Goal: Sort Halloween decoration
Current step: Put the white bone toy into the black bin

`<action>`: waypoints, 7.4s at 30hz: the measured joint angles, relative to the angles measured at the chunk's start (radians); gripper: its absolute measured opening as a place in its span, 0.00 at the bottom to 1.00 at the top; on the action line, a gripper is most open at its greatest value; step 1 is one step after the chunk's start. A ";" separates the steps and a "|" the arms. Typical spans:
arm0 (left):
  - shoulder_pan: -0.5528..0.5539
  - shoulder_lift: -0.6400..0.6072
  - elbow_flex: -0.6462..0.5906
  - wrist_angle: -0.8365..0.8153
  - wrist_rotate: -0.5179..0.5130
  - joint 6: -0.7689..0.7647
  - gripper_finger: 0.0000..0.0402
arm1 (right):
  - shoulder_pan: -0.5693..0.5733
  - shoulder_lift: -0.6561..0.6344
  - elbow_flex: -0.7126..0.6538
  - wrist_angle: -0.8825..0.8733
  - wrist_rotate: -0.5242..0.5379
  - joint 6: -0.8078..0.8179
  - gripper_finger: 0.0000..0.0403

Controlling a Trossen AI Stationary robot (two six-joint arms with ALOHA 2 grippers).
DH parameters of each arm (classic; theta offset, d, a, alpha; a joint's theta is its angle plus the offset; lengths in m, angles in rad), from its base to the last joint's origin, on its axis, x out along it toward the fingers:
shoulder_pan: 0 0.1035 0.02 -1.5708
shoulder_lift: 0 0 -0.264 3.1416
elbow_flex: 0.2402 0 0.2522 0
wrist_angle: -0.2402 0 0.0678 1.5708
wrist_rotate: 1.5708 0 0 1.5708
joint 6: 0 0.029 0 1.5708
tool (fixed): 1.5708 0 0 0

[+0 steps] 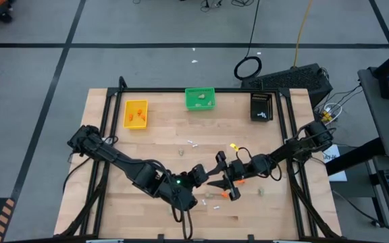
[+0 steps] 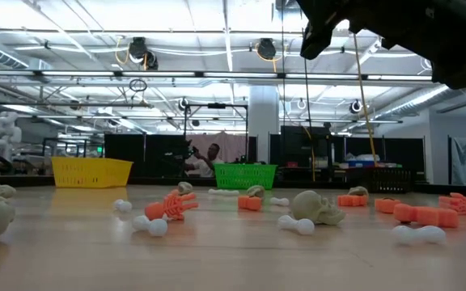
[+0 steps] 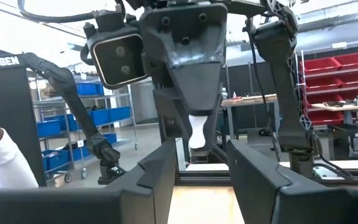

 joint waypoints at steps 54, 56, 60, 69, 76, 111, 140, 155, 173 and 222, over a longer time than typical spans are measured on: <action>-0.038 -0.045 0.000 0.016 0.004 -0.287 0.65 | 0.009 0.000 0.045 0.000 -0.026 -0.059 0.01; -0.044 -0.078 0.000 -0.080 0.004 -0.444 0.66 | 0.009 0.000 0.045 -0.001 -0.026 -0.057 0.01; -0.044 -0.131 -0.009 -0.272 0.012 -0.794 0.66 | 0.009 0.000 0.044 -0.021 -0.025 -0.065 0.01; -0.064 -0.248 -0.266 -0.335 -0.137 -1.152 0.66 | 0.009 -0.136 0.044 -0.353 0.094 -0.228 0.01; -0.074 -0.427 -0.602 0.016 -0.183 -1.135 0.66 | 0.010 -0.324 0.044 -0.691 0.240 -0.286 0.01; -0.056 -0.617 -1.112 0.940 -0.130 -1.048 0.66 | 0.008 -0.438 0.044 -0.697 0.262 -0.403 0.01; -0.050 -0.616 -1.112 0.931 -0.126 -1.075 0.66 | 0.008 -0.438 0.044 -0.812 0.490 -0.967 0.01; -0.049 -0.616 -1.112 0.931 -0.126 -1.066 0.66 | -0.222 -0.438 0.044 -0.729 1.427 -0.722 0.01; -0.050 -0.616 -1.112 0.931 -0.126 -1.075 0.66 | -0.412 -0.438 0.044 -0.788 1.450 -0.368 0.01; -0.041 -0.616 -1.111 0.946 -0.092 -1.076 0.66 | -1.106 -0.265 0.291 -2.324 0.323 0.388 0.05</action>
